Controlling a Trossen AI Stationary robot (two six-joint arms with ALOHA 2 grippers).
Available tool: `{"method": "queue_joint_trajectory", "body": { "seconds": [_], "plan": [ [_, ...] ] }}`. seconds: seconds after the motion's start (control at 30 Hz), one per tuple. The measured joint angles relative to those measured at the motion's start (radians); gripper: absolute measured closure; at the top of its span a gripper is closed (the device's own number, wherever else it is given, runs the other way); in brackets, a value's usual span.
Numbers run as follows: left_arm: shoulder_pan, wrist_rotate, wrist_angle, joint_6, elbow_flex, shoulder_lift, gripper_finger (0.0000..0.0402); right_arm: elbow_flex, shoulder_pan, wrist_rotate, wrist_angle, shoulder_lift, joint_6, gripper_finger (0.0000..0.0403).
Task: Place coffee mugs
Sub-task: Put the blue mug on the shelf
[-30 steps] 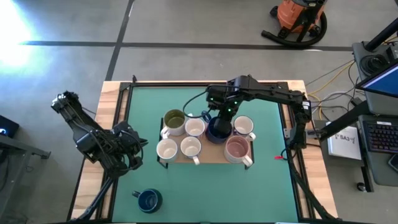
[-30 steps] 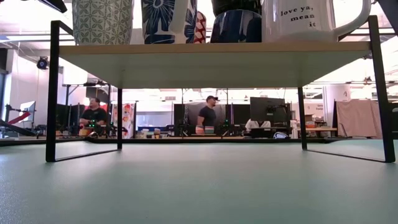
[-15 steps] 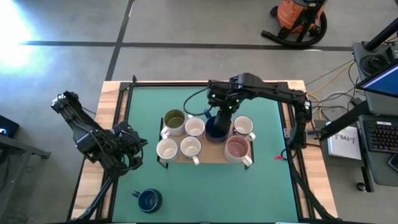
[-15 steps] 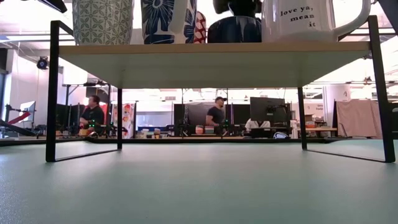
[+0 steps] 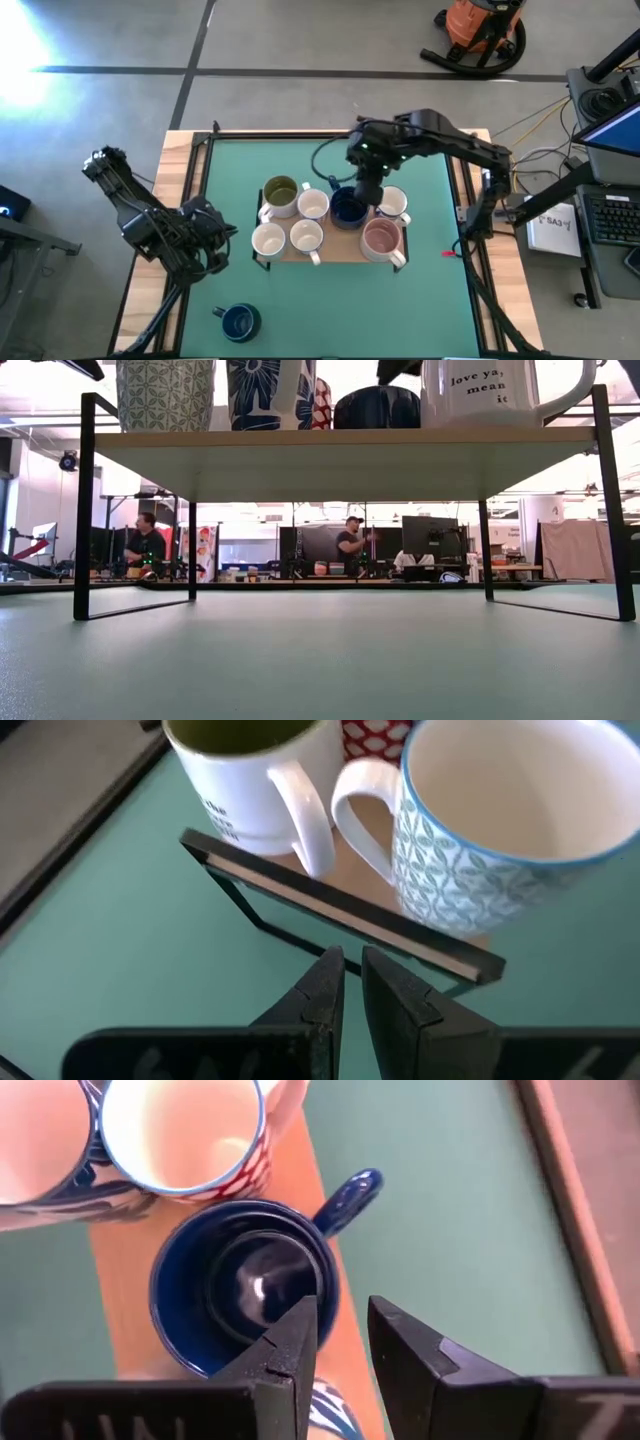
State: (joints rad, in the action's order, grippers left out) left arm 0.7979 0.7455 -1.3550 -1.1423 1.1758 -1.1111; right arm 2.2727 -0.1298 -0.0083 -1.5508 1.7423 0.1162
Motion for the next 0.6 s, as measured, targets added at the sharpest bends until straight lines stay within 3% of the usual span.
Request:
{"method": "queue_joint_trajectory", "body": {
  "seconds": [0.33, 0.6],
  "plan": [
    [0.002, -0.051, 0.005, -0.011, 0.000, 0.000, 0.0379, -0.133, 0.143, 0.193, 0.078, -0.176, 0.051, 0.0326],
    [0.013, -0.056, 0.010, -0.022, 0.000, 0.000, 0.0379, -0.514, 0.251, 0.218, 0.290, -0.409, 0.180, 0.0325]
  ]
}}
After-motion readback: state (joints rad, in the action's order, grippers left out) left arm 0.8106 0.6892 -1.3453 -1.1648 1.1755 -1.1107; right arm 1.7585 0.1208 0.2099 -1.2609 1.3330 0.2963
